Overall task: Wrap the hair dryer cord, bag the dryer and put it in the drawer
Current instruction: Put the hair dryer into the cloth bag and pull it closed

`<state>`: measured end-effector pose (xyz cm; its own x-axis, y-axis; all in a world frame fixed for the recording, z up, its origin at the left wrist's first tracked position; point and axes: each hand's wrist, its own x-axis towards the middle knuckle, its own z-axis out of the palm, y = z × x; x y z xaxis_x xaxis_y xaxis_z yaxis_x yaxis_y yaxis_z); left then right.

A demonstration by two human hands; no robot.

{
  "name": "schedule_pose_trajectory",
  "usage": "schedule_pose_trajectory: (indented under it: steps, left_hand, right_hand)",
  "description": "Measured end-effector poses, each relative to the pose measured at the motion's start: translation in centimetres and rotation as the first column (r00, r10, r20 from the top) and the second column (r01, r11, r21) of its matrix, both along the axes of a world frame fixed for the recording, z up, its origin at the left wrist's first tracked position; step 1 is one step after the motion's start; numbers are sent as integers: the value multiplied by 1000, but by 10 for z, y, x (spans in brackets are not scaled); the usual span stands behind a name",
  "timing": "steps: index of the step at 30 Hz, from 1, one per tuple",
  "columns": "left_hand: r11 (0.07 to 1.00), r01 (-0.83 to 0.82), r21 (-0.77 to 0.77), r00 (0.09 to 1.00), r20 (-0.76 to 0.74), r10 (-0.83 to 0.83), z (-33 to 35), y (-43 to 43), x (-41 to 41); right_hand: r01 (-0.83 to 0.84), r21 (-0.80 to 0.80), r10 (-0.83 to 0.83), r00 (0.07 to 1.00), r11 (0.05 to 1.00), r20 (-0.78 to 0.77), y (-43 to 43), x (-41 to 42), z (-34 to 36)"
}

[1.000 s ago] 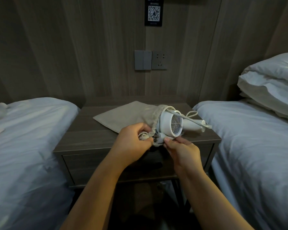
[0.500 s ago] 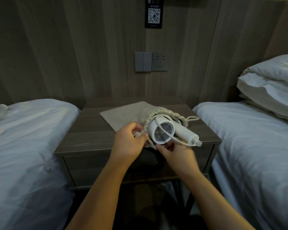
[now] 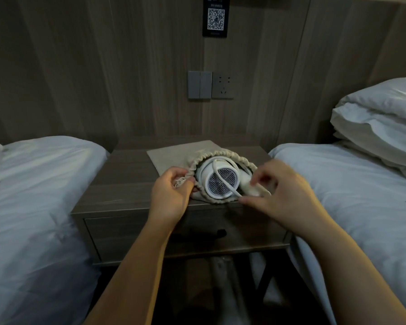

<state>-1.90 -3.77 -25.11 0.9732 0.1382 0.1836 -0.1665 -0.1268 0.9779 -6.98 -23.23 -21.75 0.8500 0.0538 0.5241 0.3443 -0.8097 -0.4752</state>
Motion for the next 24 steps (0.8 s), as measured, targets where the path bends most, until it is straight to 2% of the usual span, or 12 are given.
schedule_pose_trajectory:
  steps: [1, 2, 4, 5, 8, 12, 19, 24]
  left_hand:
    - [1000, 2, -5, 1000, 4, -2, -1, 0, 0]
    - [1000, 1, -2, 1000, 7, -1, -2, 0, 1]
    - [1000, 5, 28, 1000, 5, -5, -2, 0, 5]
    - [999, 6, 44, 1000, 4, -6, -2, 0, 7]
    - [992, -1, 123, 1000, 1, 1, -2, 3, 16]
    - [981, -1, 195, 1000, -8, 3, -3, 5, 27]
    - [972, 80, 219, 997, -14, -78, -2, 13, 27]
    - [928, 203, 312, 979, -33, -203, 5, 25, 16]
  right_hand:
    - [-33, -8, 32, 998, 999, -47, -8, 7, -3]
    - [-85, -31, 78, 980, 996, -183, -18, 15, -9]
    - [-177, -50, 137, 887, 983, -440, -33, 28, -18]
    - [-205, -32, 164, 859, 978, -485, -39, 33, -21]
    - [-254, 105, 272, 821, 961, -502, -51, 47, -26]
    - [-335, 180, 379, 776, 925, -504, -51, 58, -29]
    - [-187, 179, 250, 854, 966, -456, -43, 57, -32]
    - [-112, 281, 224, 885, 953, -408, -26, 49, -35]
